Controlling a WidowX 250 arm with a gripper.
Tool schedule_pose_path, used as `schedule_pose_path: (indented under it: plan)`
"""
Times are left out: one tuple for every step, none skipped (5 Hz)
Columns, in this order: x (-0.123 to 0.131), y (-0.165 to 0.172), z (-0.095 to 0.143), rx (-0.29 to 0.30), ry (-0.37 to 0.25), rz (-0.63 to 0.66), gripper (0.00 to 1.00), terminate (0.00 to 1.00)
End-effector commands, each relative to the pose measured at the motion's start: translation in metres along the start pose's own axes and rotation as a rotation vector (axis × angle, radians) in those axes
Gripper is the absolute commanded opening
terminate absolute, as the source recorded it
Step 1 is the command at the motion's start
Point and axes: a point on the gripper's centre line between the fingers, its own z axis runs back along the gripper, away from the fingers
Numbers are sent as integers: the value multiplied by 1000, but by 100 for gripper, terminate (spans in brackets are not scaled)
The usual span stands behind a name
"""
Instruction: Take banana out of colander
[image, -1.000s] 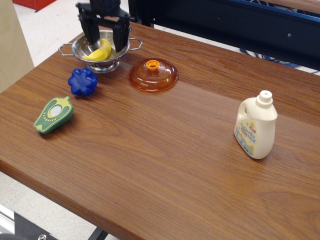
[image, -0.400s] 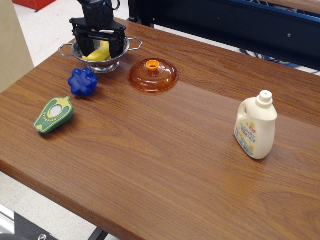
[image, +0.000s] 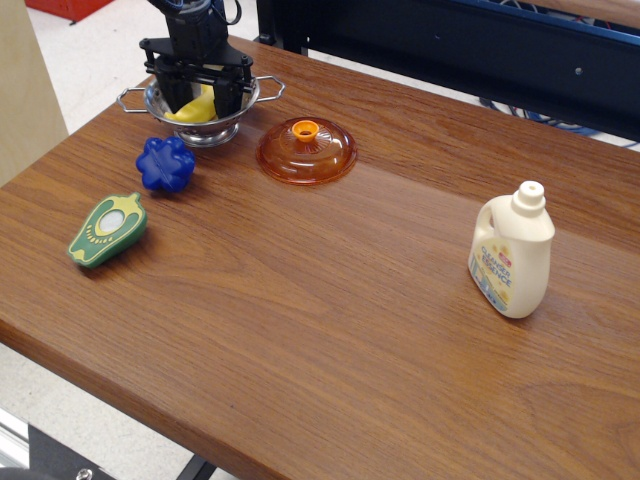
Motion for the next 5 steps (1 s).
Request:
schedule_pose_path:
  plan:
    - [8,-8,30,16,-126,-85,0,0]
    - [13,-16,54,-7,-176,-70,0,0]
    - [15,-22,80,-39,-236,-39,0,0]
    - [13,-38,106,-101,-222,7,0,0]
    - [1,-64,116,-149,-163,-19,0,0]
